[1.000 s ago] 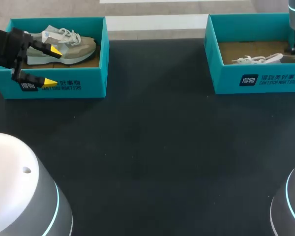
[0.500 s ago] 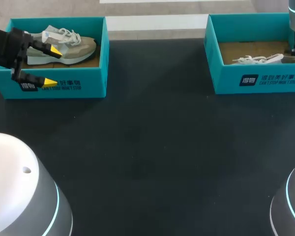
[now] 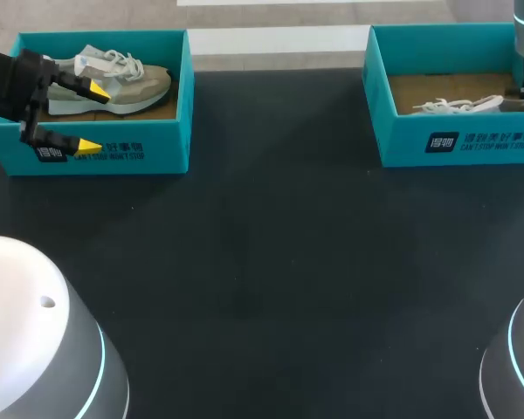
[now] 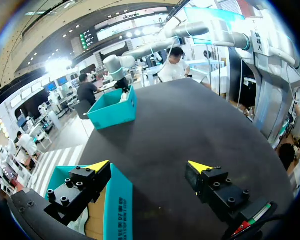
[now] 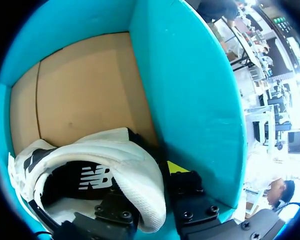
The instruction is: Take the shoe out of the shoebox, open the shoe tongue, remove and reinsert the insole, then place the shoe into the shoebox
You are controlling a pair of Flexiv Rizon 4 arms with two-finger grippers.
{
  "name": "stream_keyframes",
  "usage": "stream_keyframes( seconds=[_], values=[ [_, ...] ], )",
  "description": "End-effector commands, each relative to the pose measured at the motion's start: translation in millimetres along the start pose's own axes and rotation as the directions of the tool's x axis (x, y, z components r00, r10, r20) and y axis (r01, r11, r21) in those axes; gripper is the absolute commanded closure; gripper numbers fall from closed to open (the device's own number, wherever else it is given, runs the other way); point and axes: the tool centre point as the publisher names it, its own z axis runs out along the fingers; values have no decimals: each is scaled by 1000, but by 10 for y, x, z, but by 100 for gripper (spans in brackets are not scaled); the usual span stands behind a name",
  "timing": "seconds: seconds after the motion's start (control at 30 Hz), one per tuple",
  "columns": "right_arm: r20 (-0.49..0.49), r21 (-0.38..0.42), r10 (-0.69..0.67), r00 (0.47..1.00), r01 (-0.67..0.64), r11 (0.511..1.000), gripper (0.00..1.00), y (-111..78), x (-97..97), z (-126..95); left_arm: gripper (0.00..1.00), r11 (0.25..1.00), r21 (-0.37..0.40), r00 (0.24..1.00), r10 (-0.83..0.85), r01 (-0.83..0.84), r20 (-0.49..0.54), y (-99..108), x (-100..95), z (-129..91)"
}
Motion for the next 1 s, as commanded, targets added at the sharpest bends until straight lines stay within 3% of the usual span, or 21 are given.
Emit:
stream_keyframes(
  seconds=[0.03,0.2,0.4,1.0],
  values=[
    [-6,-4,-1,1000,1,1000,72,-8,-18,-4,0,1000,-4,1000,0,0,-2,-4,3,-5],
    [-14,-6,3,1000,-3,1000,71,-9,-33,-24,0,1000,-4,1000,0,0,-2,-4,3,-5],
    [-17,-8,1,1000,-2,1000,60,-16,-47,-22,0,1000,-4,1000,0,0,-2,-4,3,-5],
    [-35,-21,-21,999,20,1000,60,40,27,-92,0,1000,-4,1000,0,0,-2,-4,3,-5]
  ],
)
